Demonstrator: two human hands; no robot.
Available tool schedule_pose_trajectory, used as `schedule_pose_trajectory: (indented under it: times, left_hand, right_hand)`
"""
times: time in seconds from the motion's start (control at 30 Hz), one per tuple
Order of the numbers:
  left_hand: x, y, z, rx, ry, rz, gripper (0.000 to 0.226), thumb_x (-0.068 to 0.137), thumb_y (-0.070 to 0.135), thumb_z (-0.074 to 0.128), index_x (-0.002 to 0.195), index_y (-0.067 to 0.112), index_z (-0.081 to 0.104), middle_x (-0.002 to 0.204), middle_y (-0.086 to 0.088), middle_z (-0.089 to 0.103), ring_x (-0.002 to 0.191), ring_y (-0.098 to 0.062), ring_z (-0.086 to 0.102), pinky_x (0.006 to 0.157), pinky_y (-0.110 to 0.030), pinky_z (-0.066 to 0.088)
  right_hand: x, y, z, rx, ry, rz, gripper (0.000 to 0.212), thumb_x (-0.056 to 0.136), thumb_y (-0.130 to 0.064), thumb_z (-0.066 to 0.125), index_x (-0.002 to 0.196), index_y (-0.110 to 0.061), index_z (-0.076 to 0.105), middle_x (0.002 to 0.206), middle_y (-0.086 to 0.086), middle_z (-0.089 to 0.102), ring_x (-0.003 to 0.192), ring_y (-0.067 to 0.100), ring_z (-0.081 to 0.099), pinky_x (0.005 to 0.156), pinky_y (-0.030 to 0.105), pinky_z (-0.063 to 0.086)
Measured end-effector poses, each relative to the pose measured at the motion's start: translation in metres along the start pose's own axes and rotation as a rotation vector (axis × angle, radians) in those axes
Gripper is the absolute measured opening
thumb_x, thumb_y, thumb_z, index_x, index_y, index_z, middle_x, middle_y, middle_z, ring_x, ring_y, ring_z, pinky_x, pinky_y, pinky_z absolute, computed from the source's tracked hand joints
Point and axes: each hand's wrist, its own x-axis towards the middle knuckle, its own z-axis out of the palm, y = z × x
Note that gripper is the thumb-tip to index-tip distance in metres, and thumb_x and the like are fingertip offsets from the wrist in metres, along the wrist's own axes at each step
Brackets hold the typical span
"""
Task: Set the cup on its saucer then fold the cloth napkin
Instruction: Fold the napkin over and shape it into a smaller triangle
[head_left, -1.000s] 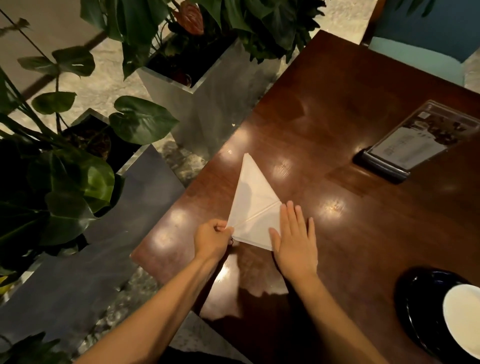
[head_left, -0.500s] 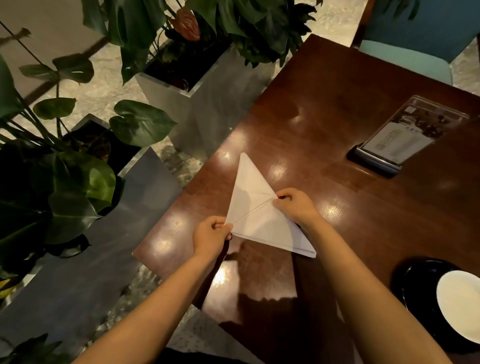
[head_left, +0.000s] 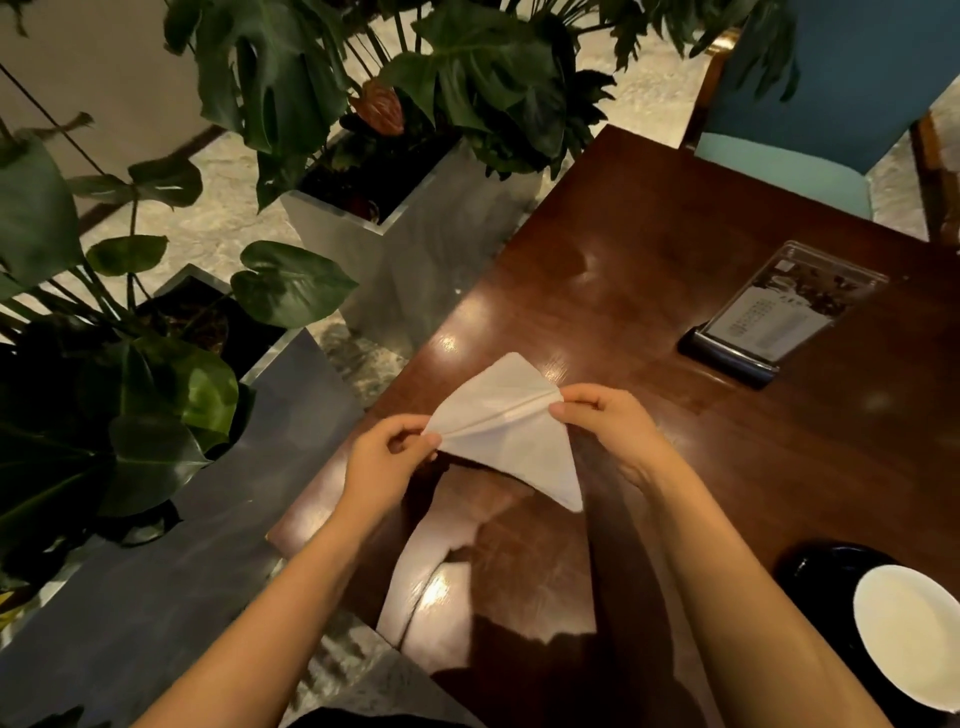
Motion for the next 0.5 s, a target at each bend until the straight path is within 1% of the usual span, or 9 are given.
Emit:
schedule_pose_trajectory:
  times: [0.07, 0.13, 0.2, 0.23, 0.3, 0.33, 0.4, 0.47, 0.5]
  left_hand:
    - [0.0, 0.018, -0.001, -0.007, 0.002, 0.091, 0.012, 0.081, 0.007, 0.068, 0.092, 0.011, 0.07, 0.085, -0.013, 0.07, 0.076, -0.018, 0.065, 0.077, -0.03, 0.052]
    - [-0.001, 0.033, 0.001, 0.004, 0.007, 0.178, 0.011, 0.08, 0.007, 0.069, 0.089, 0.014, 0.069, 0.086, -0.006, 0.071, 0.078, -0.013, 0.064, 0.075, -0.022, 0.052]
    - [-0.003, 0.047, 0.004, 0.026, 0.004, 0.241, 0.011, 0.08, 0.006, 0.069, 0.089, 0.013, 0.069, 0.086, -0.003, 0.07, 0.076, -0.01, 0.063, 0.072, -0.015, 0.05]
    - [-0.004, 0.052, 0.004, 0.025, -0.002, 0.262, 0.011, 0.08, 0.005, 0.069, 0.09, 0.011, 0.069, 0.087, -0.004, 0.07, 0.076, -0.009, 0.062, 0.071, -0.014, 0.05]
    - [-0.005, 0.058, 0.003, -0.011, -0.028, 0.264, 0.012, 0.081, 0.005, 0.067, 0.092, 0.01, 0.068, 0.087, -0.006, 0.07, 0.077, -0.011, 0.062, 0.073, -0.017, 0.051]
    - [-0.005, 0.061, 0.002, -0.039, -0.048, 0.249, 0.013, 0.081, 0.005, 0.067, 0.094, 0.01, 0.068, 0.088, -0.007, 0.069, 0.078, -0.012, 0.062, 0.073, -0.019, 0.052]
    - [-0.004, 0.064, 0.001, -0.115, -0.101, 0.202, 0.019, 0.082, 0.003, 0.065, 0.1, 0.007, 0.066, 0.091, -0.008, 0.068, 0.079, -0.015, 0.061, 0.074, -0.02, 0.053]
    - [-0.005, 0.067, 0.001, -0.205, -0.154, 0.154, 0.025, 0.083, -0.002, 0.061, 0.107, 0.003, 0.062, 0.091, -0.009, 0.065, 0.077, -0.015, 0.061, 0.071, -0.019, 0.053]
    - [-0.006, 0.068, 0.002, -0.236, -0.172, 0.141, 0.027, 0.083, -0.003, 0.06, 0.11, 0.003, 0.061, 0.09, -0.008, 0.064, 0.074, -0.013, 0.06, 0.069, -0.018, 0.053]
  right_hand:
    - [-0.004, -0.01, -0.003, -0.077, 0.054, -0.142, 0.01, 0.083, -0.008, 0.067, 0.085, -0.016, 0.072, 0.091, -0.004, 0.069, 0.088, 0.013, 0.064, 0.083, 0.029, 0.05]
    - [-0.007, -0.019, -0.006, -0.207, 0.13, -0.321, 0.01, 0.083, -0.008, 0.067, 0.082, -0.017, 0.071, 0.1, -0.011, 0.061, 0.101, 0.014, 0.058, 0.091, 0.032, 0.046]
    - [-0.009, -0.024, -0.011, -0.295, 0.182, -0.426, 0.002, 0.083, -0.012, 0.068, 0.082, -0.013, 0.069, 0.115, -0.015, 0.054, 0.119, 0.014, 0.048, 0.101, 0.034, 0.039]
    - [-0.01, -0.027, -0.014, -0.317, 0.181, -0.457, 0.003, 0.082, -0.015, 0.068, 0.082, -0.012, 0.068, 0.122, -0.016, 0.05, 0.125, 0.014, 0.042, 0.104, 0.034, 0.034]
    - [-0.015, -0.031, -0.02, -0.294, 0.117, -0.487, 0.01, 0.079, -0.023, 0.069, 0.079, -0.014, 0.064, 0.135, -0.019, 0.044, 0.133, 0.007, 0.034, 0.106, 0.029, 0.027]
    - [-0.018, -0.033, -0.021, -0.258, 0.072, -0.485, 0.014, 0.076, -0.028, 0.068, 0.076, -0.016, 0.062, 0.138, -0.02, 0.044, 0.133, 0.004, 0.034, 0.105, 0.026, 0.027]
    - [-0.025, -0.037, -0.021, -0.145, -0.001, -0.454, 0.02, 0.071, -0.032, 0.067, 0.07, -0.015, 0.056, 0.134, -0.016, 0.053, 0.126, 0.001, 0.045, 0.1, 0.024, 0.035]
    - [-0.029, -0.037, -0.019, -0.043, -0.009, -0.422, 0.024, 0.07, -0.03, 0.065, 0.07, -0.01, 0.052, 0.109, -0.014, 0.068, 0.103, 0.0, 0.06, 0.084, 0.018, 0.045]
    - [-0.03, -0.036, -0.018, -0.026, 0.009, -0.417, 0.024, 0.072, -0.028, 0.065, 0.071, -0.008, 0.052, 0.093, -0.014, 0.07, 0.087, -0.001, 0.062, 0.074, 0.013, 0.045]
